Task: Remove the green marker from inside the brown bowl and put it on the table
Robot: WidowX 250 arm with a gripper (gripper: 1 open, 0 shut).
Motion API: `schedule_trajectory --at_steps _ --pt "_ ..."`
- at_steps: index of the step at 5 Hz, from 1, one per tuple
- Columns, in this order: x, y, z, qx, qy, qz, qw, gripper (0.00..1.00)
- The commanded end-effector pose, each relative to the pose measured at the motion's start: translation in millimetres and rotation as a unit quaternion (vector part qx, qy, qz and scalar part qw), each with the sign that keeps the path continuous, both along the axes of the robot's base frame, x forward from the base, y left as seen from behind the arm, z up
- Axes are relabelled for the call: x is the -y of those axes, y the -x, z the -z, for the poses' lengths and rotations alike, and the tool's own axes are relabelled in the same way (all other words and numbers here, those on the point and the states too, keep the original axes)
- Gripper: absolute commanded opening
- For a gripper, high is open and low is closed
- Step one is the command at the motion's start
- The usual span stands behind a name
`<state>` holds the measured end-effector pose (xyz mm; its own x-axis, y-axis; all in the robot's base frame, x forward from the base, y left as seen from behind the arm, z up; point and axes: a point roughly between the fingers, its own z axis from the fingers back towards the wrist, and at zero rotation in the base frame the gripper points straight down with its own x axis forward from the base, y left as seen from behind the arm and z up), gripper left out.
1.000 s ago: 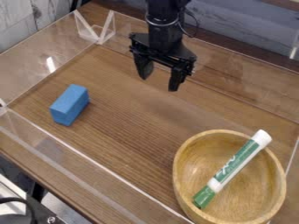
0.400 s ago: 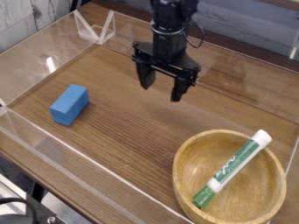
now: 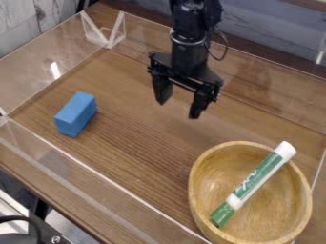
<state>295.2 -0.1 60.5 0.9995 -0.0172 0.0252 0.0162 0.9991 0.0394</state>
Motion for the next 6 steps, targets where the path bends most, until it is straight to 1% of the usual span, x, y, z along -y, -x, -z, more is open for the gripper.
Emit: schedule_trajectory --at_steps 1,4,6 --pt "6.6 -1.8 -6.9 0.008 -0.001 0.005 1.0000 1.00" --pt "25.1 8.3 -3.9 -0.014 0.000 0.014 0.9998 1.00" --pt "41.3 15.1 -7.3 -0.021 0.000 0.021 0.9996 1.00"
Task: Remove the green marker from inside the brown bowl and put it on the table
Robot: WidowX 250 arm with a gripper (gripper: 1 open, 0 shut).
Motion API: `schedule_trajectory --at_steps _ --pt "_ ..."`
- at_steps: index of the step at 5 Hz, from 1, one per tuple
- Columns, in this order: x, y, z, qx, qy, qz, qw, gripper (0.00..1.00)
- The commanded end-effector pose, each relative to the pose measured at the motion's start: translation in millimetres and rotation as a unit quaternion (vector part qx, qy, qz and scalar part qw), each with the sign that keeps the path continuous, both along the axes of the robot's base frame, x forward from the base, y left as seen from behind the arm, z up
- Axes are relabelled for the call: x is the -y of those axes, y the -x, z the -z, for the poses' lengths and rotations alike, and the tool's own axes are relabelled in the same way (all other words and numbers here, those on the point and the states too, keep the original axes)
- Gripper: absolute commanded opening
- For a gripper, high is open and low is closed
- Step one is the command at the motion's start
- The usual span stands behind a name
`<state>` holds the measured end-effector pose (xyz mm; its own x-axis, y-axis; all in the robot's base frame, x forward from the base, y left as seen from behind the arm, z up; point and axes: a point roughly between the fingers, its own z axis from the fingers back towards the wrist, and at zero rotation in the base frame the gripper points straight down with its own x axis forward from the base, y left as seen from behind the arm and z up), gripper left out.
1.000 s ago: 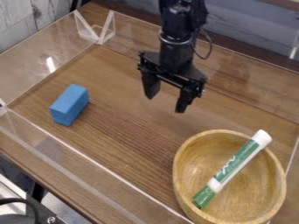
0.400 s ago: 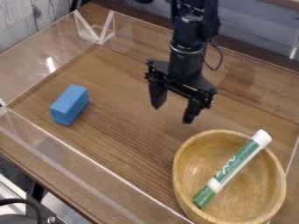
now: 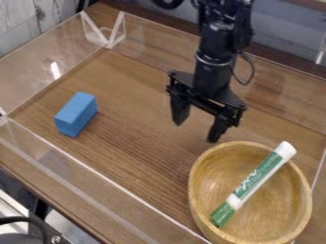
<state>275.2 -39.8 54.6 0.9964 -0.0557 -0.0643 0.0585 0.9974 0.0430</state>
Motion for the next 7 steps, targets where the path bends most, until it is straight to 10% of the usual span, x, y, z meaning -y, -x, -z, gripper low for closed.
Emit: schedule_trajectory --at_steps 1,7 --pt "11.5 -1.3 -16.1 0.024 0.005 0.002 0.9997 1.00" --pt "51.6 14.5 -7.3 0.003 0.013 0.024 0.9996 1.00"
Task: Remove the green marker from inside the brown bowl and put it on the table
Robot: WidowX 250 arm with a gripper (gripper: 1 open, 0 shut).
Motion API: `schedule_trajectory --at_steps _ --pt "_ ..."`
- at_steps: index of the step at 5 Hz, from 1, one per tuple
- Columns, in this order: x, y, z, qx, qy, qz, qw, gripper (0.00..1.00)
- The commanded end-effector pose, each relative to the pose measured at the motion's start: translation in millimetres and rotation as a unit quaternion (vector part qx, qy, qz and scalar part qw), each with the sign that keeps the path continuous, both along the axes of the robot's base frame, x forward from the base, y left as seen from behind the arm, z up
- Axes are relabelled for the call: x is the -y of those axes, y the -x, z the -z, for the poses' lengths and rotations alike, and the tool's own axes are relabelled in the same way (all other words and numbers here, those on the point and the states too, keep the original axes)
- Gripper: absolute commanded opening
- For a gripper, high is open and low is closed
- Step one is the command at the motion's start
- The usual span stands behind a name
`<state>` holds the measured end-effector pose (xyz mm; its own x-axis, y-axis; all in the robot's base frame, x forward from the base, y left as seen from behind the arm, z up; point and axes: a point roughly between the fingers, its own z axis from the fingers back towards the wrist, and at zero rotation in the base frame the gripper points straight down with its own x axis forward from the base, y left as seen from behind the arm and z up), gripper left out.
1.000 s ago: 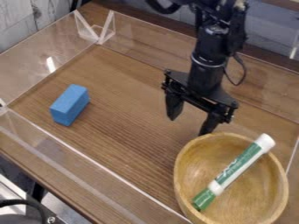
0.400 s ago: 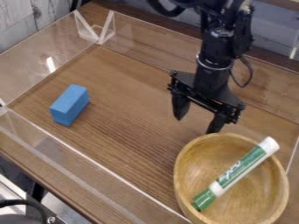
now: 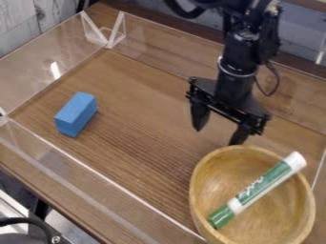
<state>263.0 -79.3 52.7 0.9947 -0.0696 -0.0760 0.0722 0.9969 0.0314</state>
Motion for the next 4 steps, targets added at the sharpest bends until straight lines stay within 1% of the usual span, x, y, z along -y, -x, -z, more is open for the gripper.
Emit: schedule_trajectory --at_steps 1,4 --pt "22.4 6.8 -9.8 0.007 0.009 0.026 0.9996 1.00" --pt "43.8 12.4 0.1 0.013 0.017 0.036 0.9991 1.00"
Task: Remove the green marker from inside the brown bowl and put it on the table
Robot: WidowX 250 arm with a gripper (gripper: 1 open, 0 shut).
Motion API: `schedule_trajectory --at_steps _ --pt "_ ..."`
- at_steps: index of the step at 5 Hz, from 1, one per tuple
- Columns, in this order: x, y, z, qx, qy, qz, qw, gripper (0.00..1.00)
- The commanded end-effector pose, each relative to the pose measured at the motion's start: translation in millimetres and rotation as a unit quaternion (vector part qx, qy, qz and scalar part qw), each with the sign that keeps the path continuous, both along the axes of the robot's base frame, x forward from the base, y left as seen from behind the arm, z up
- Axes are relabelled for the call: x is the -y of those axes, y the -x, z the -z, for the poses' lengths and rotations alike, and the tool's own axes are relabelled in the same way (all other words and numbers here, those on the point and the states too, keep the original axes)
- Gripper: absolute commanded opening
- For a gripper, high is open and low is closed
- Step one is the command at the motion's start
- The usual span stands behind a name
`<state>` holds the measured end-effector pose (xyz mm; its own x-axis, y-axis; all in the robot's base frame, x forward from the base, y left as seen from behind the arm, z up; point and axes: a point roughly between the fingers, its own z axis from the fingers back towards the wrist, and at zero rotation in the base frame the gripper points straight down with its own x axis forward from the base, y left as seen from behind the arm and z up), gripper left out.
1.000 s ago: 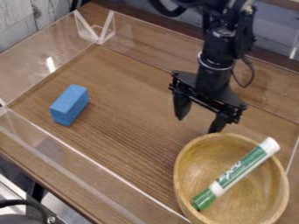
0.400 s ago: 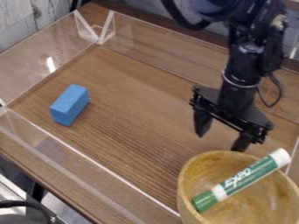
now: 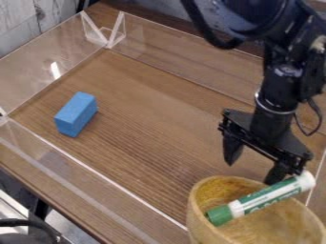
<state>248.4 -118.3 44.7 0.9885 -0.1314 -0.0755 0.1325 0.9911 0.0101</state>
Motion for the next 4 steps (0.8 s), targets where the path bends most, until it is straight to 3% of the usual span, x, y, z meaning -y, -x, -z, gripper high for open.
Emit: schedule_trajectory --at_steps 1,4 --pt "10.7 -0.2 -4.1 0.016 0.010 0.010 0.9998 1.00" --pt "21.8 5.3 6.9 0.017 0.014 0.015 0.9996 1.00"
